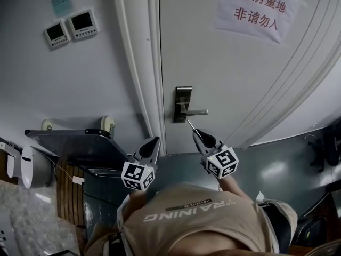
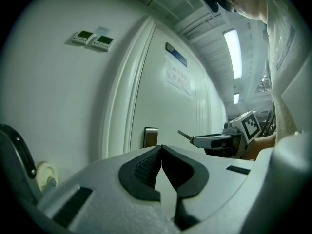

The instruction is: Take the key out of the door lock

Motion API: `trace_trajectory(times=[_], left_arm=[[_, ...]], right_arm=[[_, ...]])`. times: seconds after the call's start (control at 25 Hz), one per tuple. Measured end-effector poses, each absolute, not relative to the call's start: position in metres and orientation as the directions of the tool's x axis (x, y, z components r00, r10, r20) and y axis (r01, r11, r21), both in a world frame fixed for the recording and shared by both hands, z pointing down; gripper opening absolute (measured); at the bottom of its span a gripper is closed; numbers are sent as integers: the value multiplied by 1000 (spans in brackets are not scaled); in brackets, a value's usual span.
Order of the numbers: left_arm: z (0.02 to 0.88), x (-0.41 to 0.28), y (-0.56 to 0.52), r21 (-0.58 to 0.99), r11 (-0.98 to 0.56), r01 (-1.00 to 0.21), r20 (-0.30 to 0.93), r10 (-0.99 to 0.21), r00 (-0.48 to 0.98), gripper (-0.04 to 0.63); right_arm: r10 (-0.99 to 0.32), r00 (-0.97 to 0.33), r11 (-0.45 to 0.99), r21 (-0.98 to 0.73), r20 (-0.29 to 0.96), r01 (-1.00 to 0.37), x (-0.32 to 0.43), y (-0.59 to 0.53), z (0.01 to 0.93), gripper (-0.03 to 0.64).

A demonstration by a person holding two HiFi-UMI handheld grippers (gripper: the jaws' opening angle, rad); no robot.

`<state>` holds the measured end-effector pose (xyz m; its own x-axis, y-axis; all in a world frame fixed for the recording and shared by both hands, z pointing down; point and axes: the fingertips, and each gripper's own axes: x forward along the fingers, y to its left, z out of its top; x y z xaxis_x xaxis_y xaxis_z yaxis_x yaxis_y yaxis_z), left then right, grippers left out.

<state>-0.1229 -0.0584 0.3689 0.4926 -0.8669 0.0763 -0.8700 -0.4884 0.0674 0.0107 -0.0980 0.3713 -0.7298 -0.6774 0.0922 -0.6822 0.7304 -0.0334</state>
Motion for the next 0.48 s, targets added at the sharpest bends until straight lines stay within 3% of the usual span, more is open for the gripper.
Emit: trace_trajectory(times=[0.48], left_arm=[[382, -123, -50, 96, -509, -856, 89, -852, 516, 9]], right_arm=[[-675, -729, 729, -48, 117, -683, 7, -80, 383, 18]])
